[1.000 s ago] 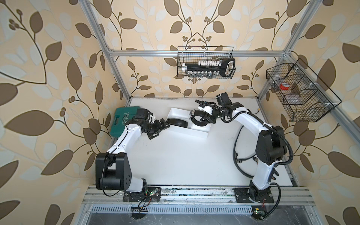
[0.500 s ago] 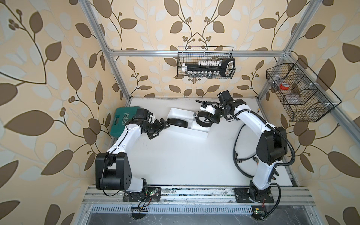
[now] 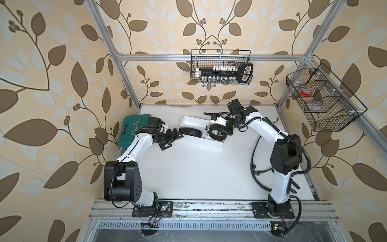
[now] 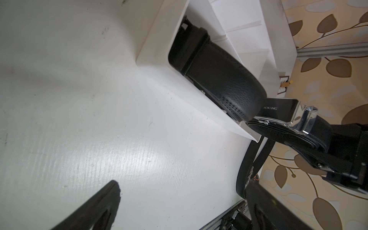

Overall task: Place the belts into the storage roll
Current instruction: Adjust the container at the center of the board, then place the belt in the container.

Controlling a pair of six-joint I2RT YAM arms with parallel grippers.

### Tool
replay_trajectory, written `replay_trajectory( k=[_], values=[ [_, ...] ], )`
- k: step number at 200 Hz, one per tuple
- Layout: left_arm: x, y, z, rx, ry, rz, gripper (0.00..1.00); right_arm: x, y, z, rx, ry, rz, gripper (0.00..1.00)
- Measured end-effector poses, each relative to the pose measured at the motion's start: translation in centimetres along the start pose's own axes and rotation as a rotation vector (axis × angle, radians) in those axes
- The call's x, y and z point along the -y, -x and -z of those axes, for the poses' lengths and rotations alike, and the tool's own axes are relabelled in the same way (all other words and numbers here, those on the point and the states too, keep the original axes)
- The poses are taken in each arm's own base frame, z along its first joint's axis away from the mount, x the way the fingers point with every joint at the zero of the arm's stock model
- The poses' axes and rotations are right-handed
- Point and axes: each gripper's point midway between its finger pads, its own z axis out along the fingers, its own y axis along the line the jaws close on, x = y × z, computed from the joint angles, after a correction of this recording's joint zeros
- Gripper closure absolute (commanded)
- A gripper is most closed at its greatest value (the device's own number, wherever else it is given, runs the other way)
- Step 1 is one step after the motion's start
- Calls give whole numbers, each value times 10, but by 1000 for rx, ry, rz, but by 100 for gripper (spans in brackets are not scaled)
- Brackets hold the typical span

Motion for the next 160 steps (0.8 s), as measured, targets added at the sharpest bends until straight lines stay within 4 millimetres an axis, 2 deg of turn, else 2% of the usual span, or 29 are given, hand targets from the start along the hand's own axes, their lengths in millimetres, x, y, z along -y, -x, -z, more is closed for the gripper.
replay_trajectory(
  k=[160],
  values=[
    [-2,3,2,8,-3,10,1,2,-18,-16,-62,3,-6,93]
  ],
)
